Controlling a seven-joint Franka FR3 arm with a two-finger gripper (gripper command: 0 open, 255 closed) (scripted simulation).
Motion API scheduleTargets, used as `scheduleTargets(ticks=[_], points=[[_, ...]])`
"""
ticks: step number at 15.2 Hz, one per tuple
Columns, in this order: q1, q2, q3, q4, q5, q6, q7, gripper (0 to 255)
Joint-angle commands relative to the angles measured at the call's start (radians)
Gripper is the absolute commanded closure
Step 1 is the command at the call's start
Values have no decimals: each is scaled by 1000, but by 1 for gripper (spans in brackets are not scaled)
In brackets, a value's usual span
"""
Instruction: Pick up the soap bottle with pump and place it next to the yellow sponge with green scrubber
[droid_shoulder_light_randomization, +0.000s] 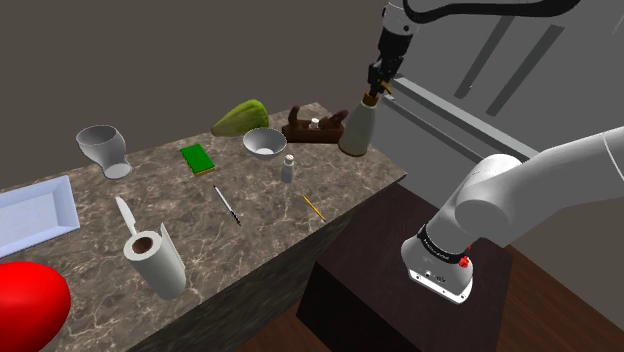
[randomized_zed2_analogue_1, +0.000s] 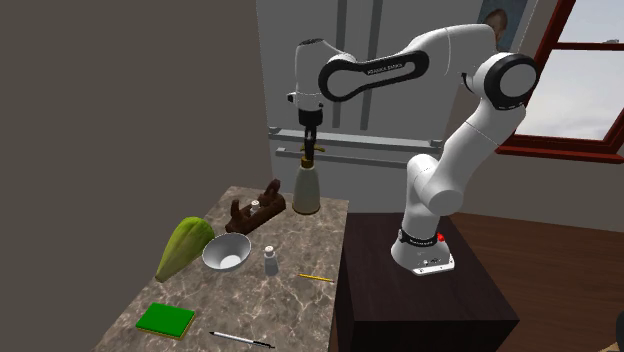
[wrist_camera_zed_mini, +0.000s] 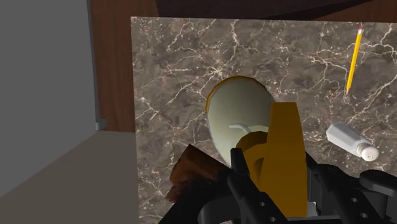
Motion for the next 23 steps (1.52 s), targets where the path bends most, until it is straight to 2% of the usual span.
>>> scheduleTargets(ticks=[1,23], points=[[1,2,2,29,2,-27,-2,255],[10,61,16,376,20,-314,-22,255]])
